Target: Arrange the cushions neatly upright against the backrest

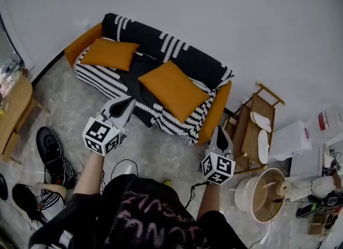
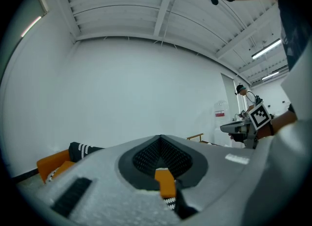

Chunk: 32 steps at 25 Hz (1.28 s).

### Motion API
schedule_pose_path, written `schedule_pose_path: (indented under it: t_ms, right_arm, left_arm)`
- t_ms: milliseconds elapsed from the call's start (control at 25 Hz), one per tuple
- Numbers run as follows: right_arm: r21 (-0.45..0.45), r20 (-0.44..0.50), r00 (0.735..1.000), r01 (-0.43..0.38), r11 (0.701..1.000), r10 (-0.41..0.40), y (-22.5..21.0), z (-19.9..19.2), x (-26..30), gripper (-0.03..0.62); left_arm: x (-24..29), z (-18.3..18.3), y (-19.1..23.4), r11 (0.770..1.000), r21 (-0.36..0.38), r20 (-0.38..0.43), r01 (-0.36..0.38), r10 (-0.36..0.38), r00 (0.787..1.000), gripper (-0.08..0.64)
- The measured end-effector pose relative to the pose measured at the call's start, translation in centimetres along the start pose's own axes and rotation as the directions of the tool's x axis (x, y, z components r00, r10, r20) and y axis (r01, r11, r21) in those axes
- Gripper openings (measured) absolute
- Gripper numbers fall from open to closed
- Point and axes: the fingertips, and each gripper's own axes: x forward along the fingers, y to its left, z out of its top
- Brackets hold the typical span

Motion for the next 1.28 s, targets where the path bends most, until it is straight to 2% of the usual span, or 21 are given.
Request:
schedule_pose_path:
  t_ms: [280,640,840,1040,1280]
  right_arm:
    - [-0.002,-0.038,0.999,0.031,1.000,-0.031,2.5,-1.1,0.0,0.015]
    - [0.022,-0.034,0.995,0.092,0.996,-0.091,0.3,-2.1,3.9,0.015]
    - [0.058,-0.060,0.994,0.100,0.993,-0.096,-2.3,-4.0,9.6,0.015]
    - [0.096,-0.082,0.989,0.133,0.987,-0.125,-7.4,-5.2,16.8,0.015]
    - [0.127,-0.159,0.982,0.123,0.984,-0.102,-13.8,-8.1,25.8,0.014]
  left_arm:
    - [-1.0,-1.6,3.0,0.999,-0.040,-0.013,0.020,-0.021,1.000,0.000]
    - [3.7,-3.3,4.6,0.997,-0.053,-0.038,0.054,-0.056,0.998,0.000]
    - [9.3,-5.1,6.7,0.997,-0.062,-0.079,0.049,-0.054,0.995,0.000]
    - [17.0,-6.7,9.3,0.997,-0.068,-0.137,0.031,-0.041,0.990,0.000]
    - [27.0,-9.1,11.9,0.997,-0.074,-0.227,-0.009,-0.008,0.974,0.000]
